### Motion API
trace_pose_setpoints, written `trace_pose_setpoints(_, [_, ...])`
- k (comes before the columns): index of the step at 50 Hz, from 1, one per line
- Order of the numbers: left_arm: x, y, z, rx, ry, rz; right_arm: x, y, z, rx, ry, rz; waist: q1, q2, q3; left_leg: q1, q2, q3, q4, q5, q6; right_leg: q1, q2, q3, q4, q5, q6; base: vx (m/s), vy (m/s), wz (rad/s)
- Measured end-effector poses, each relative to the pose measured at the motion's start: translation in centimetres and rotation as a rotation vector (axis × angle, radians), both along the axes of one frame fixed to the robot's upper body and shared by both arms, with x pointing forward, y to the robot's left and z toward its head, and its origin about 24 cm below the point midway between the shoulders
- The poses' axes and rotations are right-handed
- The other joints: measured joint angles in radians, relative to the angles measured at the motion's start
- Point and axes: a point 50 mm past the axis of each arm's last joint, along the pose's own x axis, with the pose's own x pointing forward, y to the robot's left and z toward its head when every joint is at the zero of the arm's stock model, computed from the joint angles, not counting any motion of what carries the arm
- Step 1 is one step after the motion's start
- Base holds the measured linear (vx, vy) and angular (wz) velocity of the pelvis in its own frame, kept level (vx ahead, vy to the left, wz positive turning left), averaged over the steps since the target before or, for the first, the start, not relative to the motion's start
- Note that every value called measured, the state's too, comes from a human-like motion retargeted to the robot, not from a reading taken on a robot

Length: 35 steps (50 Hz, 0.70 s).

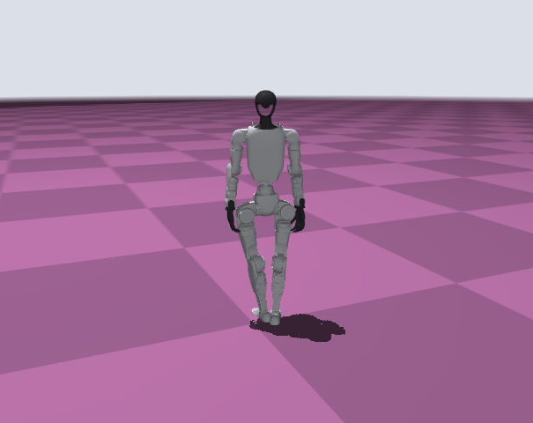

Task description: In place motions

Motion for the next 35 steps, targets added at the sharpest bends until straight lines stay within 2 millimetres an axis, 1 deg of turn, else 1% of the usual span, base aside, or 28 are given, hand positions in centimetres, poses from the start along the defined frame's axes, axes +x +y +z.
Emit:
trace_pose_setpoints(14, [-0.04, -0.06, 0.03, -0.014, 0.010, -0.013, 0.33, 0.12, -0.03, 0.012, -0.007, 0.012, 0.005, -0.004, -0.006, -0.003, 0.001, -0.011, 0.005, 0.000, -0.002, 0.004, -0.001, -0.014, -0.001, -0.006, 0.000, 0.00, 0.00, 0.00])
trace_pose_setpoints(35, [0.00, -0.21, 0.08, -0.052, 0.023, -0.035, 0.51, -0.40, 0.06, 0.000, -0.005, 0.009, 0.015, -0.012, -0.003, -0.002, 0.001, -0.015, 0.007, 0.001, -0.004, 0.006, -0.004, -0.021, -0.001, -0.006, -0.002, 0.00, 0.00, 0.00])
